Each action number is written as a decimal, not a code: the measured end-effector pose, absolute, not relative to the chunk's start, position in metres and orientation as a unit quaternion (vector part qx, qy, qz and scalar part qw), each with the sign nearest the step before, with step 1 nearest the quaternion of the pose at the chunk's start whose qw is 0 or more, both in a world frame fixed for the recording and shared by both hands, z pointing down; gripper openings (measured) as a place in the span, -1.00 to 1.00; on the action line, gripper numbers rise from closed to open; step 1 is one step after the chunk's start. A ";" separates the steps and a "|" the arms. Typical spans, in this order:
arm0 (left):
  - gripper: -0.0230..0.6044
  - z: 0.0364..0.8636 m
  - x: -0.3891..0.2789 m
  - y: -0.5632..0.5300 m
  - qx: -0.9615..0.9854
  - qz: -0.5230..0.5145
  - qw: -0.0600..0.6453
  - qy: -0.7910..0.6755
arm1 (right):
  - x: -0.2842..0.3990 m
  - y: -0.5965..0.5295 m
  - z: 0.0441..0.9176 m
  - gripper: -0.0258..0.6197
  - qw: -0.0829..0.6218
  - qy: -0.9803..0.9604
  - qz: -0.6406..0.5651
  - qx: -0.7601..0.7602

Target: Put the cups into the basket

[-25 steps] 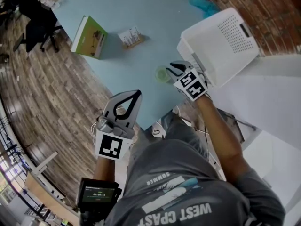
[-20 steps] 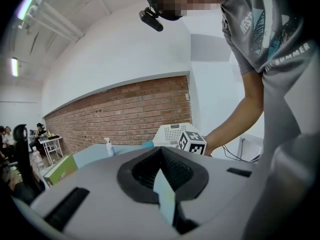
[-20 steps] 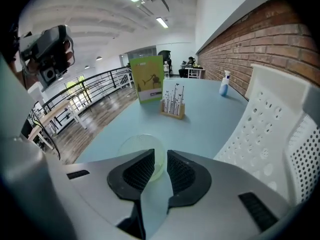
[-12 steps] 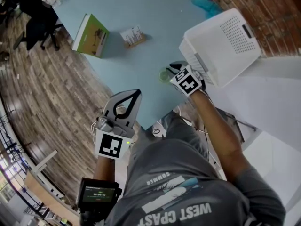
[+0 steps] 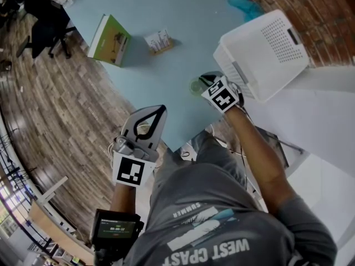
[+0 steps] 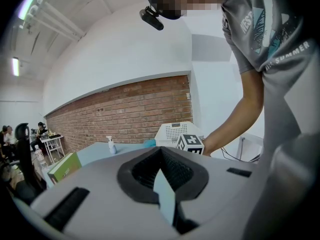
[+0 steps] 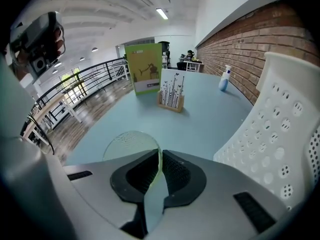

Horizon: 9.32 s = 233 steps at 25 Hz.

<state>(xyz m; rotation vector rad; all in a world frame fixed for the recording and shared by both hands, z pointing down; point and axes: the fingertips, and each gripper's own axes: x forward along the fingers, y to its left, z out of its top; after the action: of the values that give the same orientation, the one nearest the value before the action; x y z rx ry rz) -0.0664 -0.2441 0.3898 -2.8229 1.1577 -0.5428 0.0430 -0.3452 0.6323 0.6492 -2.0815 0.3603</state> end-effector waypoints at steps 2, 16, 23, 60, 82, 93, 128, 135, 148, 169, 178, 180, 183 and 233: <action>-0.93 0.390 -0.068 -0.244 -0.911 -0.176 0.021 0.373 | 0.043 -0.344 0.630 -0.81 0.447 -0.842 0.145 0.265; -0.93 0.391 -0.070 -0.241 -0.913 -0.173 0.025 0.370 | 0.037 -0.342 0.606 -0.81 0.423 -0.853 0.127 0.278; -0.93 0.395 -0.072 -0.240 -0.912 -0.174 0.023 0.371 | 0.041 -0.336 0.603 -0.81 0.423 -0.852 0.130 0.280; -0.93 0.438 -0.045 -0.211 -0.923 -0.191 -0.027 0.333 | 0.054 -0.309 0.591 -0.81 0.405 -0.852 0.137 0.302; -0.93 0.444 -0.010 -0.213 -0.936 -0.197 -0.024 0.289 | 0.071 -0.316 0.560 -0.81 0.378 -0.856 0.130 0.328; -0.93 0.443 -0.014 -0.213 -0.935 -0.199 -0.021 0.291 | 0.067 -0.313 0.540 -0.81 0.362 -0.862 0.119 0.333; -0.93 0.401 0.021 -0.261 -0.943 -0.157 0.039 0.290 | 0.116 -0.340 0.380 -0.81 0.242 -0.880 0.032 0.407; -0.93 0.399 0.029 -0.272 -0.945 -0.152 0.043 0.288 | 0.140 -0.360 0.367 -0.81 0.229 -0.873 0.030 0.429; -0.93 0.402 0.029 -0.288 -0.940 -0.154 0.037 0.302 | 0.188 -0.407 0.370 -0.81 0.235 -0.850 0.024 0.471; -0.93 0.412 0.030 -0.294 -0.926 -0.166 0.018 0.338 | 0.238 -0.487 0.474 -0.81 0.320 -0.821 0.076 0.466; -0.93 0.421 0.026 -0.293 -0.920 -0.171 0.009 0.352 | 0.241 -0.505 0.530 -0.81 0.367 -0.809 0.101 0.448; -0.93 0.422 0.026 -0.293 -0.919 -0.172 0.007 0.354 | 0.241 -0.510 0.540 -0.81 0.376 -0.806 0.108 0.444; -0.93 0.423 0.024 -0.294 -0.918 -0.173 0.007 0.357 | 0.240 -0.515 0.555 -0.81 0.386 -0.804 0.120 0.436; -0.93 0.369 -0.049 -0.217 -0.920 -0.153 0.061 0.354 | 0.025 -0.250 0.251 -0.88 0.043 -0.962 -0.020 0.269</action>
<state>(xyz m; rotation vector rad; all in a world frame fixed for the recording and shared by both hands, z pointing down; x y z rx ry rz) -0.0492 -0.2175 0.3692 -2.7837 1.0716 -0.4630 0.0251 -0.2500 0.2511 0.8233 -2.9413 -0.0616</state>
